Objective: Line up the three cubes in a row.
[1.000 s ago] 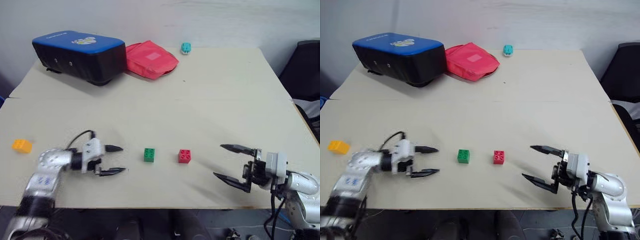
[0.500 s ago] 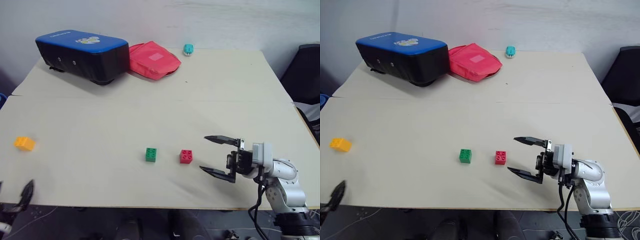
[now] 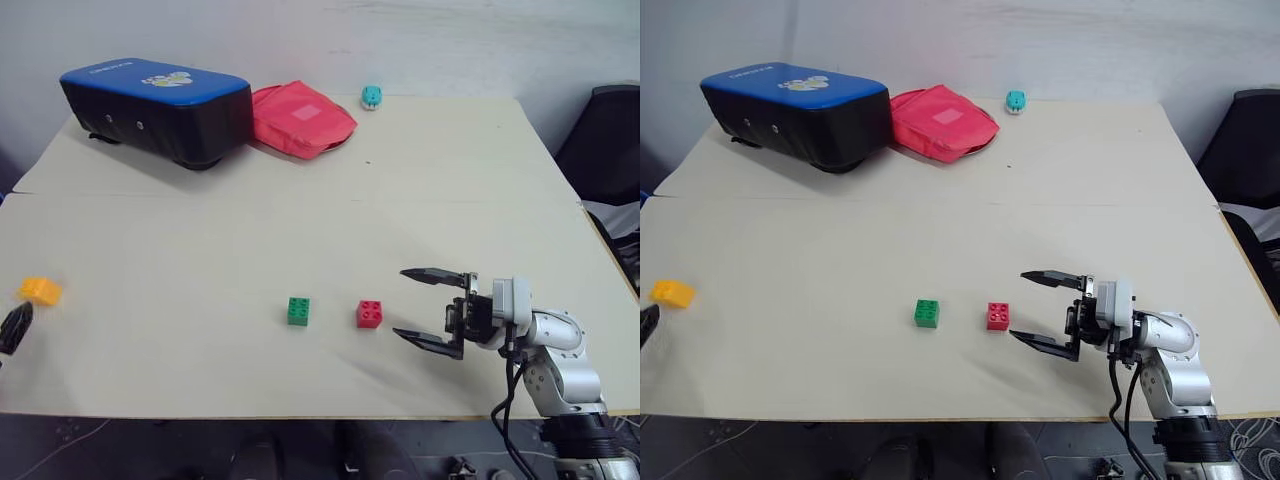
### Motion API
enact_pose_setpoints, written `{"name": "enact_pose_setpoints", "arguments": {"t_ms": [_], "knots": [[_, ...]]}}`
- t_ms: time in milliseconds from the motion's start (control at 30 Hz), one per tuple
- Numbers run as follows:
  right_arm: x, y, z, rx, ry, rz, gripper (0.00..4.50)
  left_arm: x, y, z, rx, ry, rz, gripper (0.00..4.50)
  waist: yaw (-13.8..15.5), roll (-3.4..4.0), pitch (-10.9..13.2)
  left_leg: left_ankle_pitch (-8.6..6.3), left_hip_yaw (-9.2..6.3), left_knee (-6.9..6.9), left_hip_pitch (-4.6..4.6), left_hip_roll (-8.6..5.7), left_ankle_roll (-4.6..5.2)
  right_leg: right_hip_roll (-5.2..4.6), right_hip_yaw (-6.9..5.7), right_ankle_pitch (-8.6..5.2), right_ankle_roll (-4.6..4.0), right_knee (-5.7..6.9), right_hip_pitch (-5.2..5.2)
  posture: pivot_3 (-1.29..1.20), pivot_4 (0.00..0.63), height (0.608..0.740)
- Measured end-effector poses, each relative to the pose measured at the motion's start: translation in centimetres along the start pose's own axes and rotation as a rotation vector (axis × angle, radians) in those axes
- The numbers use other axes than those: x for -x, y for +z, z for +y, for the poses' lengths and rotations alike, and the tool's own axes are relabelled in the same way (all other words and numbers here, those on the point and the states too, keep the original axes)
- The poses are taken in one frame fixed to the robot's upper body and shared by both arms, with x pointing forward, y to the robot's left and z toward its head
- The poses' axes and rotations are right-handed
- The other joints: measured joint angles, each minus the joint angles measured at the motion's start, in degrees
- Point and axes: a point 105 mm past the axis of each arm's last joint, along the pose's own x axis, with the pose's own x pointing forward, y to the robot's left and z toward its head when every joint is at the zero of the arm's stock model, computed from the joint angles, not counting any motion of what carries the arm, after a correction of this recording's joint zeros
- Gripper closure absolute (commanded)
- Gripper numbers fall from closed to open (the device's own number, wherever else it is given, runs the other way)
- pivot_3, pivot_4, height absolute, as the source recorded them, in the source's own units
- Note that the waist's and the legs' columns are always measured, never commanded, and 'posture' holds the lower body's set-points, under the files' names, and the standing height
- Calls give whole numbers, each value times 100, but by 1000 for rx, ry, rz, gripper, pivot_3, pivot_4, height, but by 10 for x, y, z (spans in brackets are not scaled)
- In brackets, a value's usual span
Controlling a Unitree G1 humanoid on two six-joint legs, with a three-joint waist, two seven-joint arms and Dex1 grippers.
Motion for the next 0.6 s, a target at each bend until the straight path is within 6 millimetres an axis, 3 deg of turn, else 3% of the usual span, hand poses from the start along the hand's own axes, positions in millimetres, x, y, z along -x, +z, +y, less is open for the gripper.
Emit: {"name": "enact_pose_setpoints", "arguments": {"t_ms": [167,433,600], "knots": [[3,-2,1,-7,-15,9,0,-34,0,-1,-19,-37,18,26,-52,2,1,3,1,-1,0,3,-7,-15,-38,0,0,8,-3,0,150,740],[8,-6,4,-26,-64,26,0,-66,-7,6,-45,-2,103,26,-45,1,1,9,0,-1,-1,1,-14,-37,-87,-1,-3,21,-12,0,150,740],[10,-5,3,-21,-75,34,0,-68,-15,1,-44,-50,141,1449,-43,2,1,9,3,-1,-1,-1,-13,-48,-108,-3,-5,27,-16,0,150,740]]}}
